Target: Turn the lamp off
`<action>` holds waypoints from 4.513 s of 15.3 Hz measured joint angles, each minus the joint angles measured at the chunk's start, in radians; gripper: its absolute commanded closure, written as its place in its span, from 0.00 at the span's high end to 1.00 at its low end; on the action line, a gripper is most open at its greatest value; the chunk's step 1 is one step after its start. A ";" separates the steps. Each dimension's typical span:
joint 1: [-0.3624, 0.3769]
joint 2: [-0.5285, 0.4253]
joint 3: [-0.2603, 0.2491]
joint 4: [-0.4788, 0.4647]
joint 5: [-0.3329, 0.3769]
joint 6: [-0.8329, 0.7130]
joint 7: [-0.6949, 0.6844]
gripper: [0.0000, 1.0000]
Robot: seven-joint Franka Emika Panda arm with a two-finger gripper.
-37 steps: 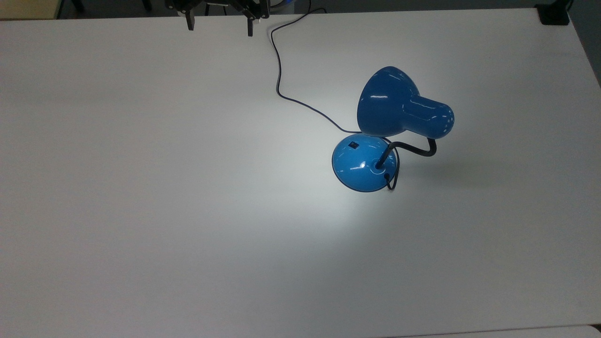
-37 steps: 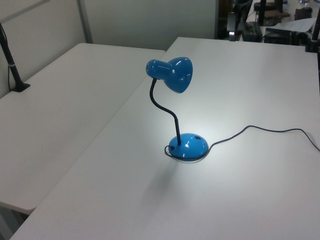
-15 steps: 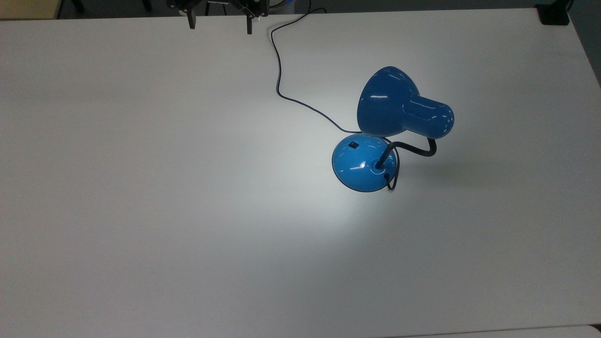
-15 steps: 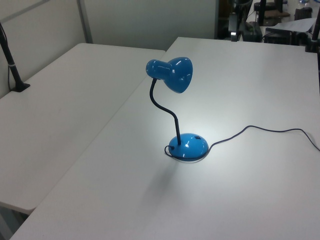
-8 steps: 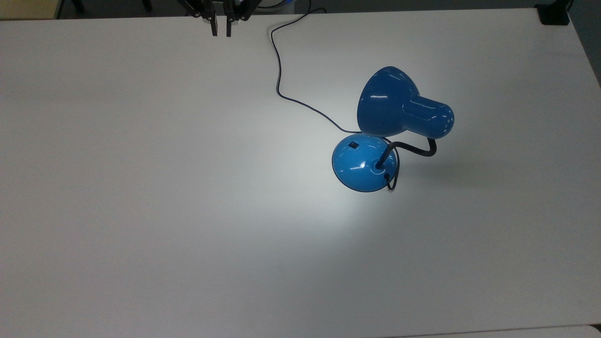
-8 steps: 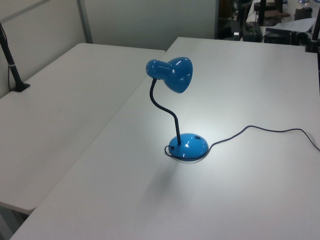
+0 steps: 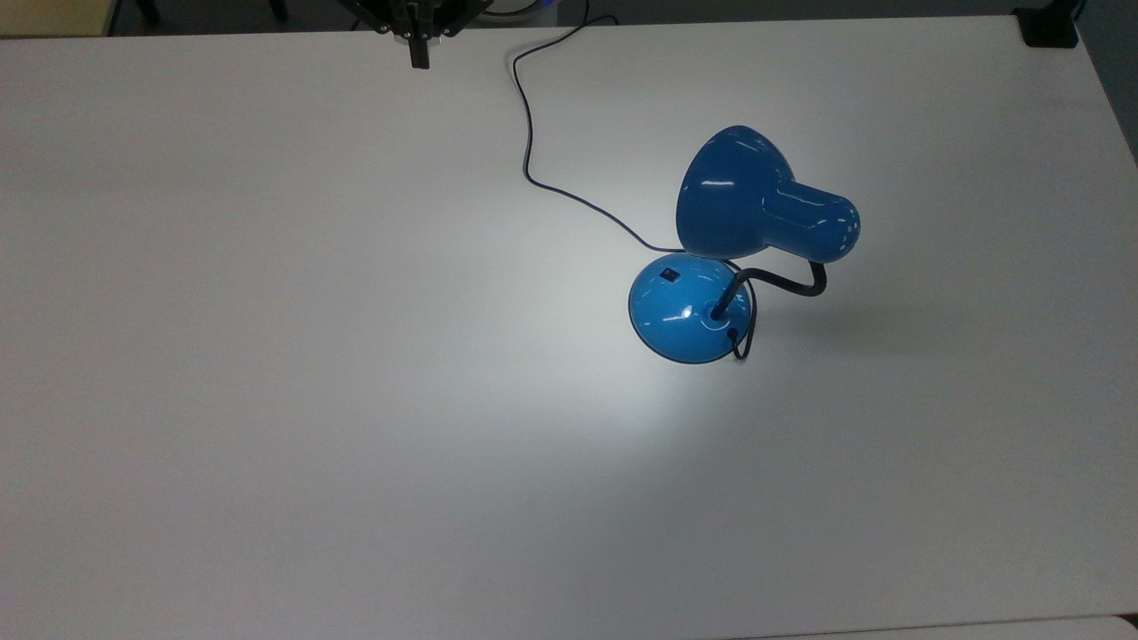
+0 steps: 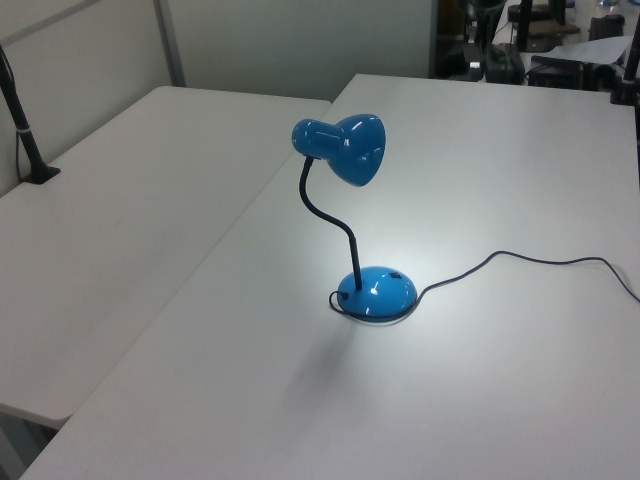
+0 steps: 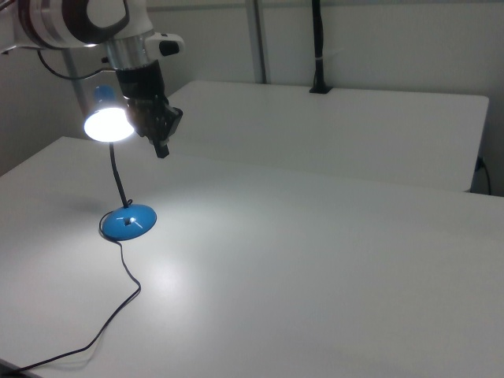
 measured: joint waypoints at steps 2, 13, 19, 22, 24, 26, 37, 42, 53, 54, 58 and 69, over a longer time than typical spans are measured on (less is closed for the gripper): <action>0.000 0.000 0.000 0.000 0.000 0.000 -0.001 0.00; 0.013 0.004 0.002 -0.037 0.001 0.000 -0.031 0.00; 0.088 0.012 0.006 -0.255 0.001 0.194 -0.038 0.00; 0.134 0.014 0.006 -0.358 0.001 0.308 -0.037 0.00; 0.161 0.015 0.006 -0.413 0.001 0.375 -0.037 0.00; 0.180 0.021 0.006 -0.459 0.000 0.467 -0.052 0.00; 0.222 0.171 0.070 -0.496 0.000 0.807 -0.280 0.00; 0.222 0.196 0.085 -0.496 0.000 0.883 -0.283 0.00; 0.222 0.222 0.109 -0.496 0.000 0.972 -0.302 0.00; 0.222 0.224 0.109 -0.496 0.000 0.978 -0.303 0.00; 0.222 0.225 0.109 -0.495 0.000 0.983 -0.304 0.00; 0.222 0.234 0.111 -0.493 0.000 0.984 -0.307 0.00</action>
